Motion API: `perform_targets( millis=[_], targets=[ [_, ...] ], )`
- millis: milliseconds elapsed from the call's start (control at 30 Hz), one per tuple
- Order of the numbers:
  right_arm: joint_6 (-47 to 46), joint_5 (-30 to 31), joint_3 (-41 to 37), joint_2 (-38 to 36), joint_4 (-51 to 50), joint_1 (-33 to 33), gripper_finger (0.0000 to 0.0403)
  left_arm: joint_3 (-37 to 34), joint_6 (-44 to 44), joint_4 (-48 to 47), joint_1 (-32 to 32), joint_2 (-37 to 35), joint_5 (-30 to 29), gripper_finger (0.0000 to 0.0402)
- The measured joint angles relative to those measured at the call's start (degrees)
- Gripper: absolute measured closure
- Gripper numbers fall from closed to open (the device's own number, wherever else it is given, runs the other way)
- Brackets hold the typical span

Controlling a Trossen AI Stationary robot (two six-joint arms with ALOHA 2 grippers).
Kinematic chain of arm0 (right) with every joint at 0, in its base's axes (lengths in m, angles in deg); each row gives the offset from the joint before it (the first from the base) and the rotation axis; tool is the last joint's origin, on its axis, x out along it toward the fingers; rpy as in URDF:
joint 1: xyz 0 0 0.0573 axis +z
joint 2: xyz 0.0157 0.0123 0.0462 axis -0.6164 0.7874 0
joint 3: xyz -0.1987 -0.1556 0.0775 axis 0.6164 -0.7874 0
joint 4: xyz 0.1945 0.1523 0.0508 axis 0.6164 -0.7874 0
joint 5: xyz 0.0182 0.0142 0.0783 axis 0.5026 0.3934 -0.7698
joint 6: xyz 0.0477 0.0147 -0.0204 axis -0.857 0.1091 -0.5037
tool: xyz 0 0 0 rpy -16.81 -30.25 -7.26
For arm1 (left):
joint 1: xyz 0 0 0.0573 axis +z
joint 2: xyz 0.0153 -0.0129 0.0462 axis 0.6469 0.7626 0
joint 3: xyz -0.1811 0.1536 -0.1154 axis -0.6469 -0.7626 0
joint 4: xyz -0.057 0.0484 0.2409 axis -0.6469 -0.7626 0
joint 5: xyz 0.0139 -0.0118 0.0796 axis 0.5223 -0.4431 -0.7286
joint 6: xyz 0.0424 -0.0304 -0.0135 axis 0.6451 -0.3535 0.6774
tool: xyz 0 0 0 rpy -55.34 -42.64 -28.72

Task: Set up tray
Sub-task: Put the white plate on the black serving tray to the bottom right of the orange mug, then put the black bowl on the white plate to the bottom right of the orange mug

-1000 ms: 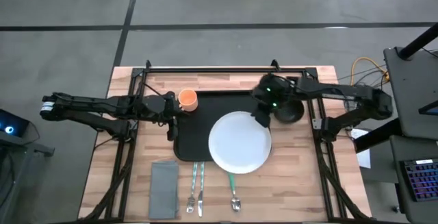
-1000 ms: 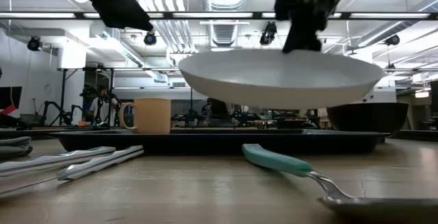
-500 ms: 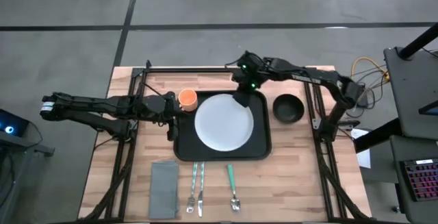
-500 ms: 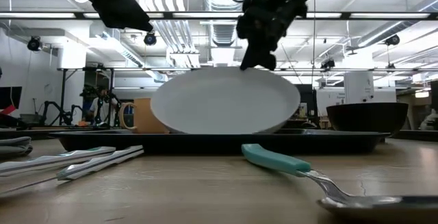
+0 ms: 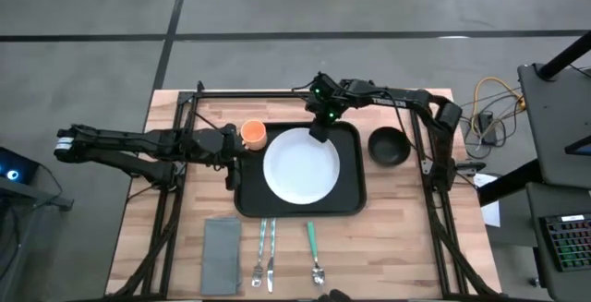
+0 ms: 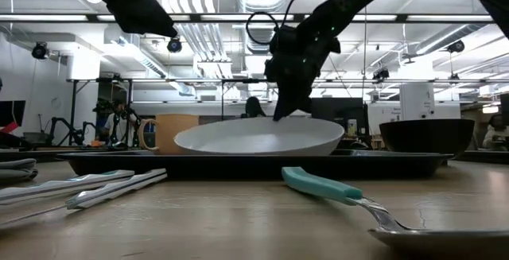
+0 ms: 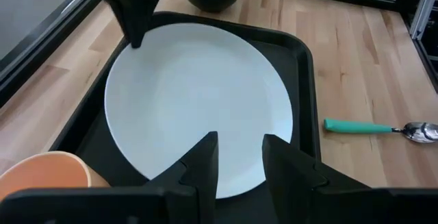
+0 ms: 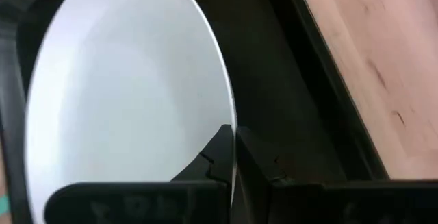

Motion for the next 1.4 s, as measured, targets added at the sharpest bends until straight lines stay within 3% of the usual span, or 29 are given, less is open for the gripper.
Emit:
perform_targets(
  millis=[867,1200,1400],
  targets=[
    [4.1,-1.1,0.2,9.3,4.5,-1.1,0.0393,-0.5,-0.5,2.0,0.0,0.0,0.0,0.0306],
    [5.5,1.3,0.9,3.0,2.5,-1.5,0.0305,-0.5,-0.5,1.9,0.0,0.1,0.0,0.0306],
    [1.8,4.7,0.9,-6.7,-4.2,-1.3,0.0271,-0.4,-0.5,1.9,0.0,0.2,0.0,0.0306]
  ],
)
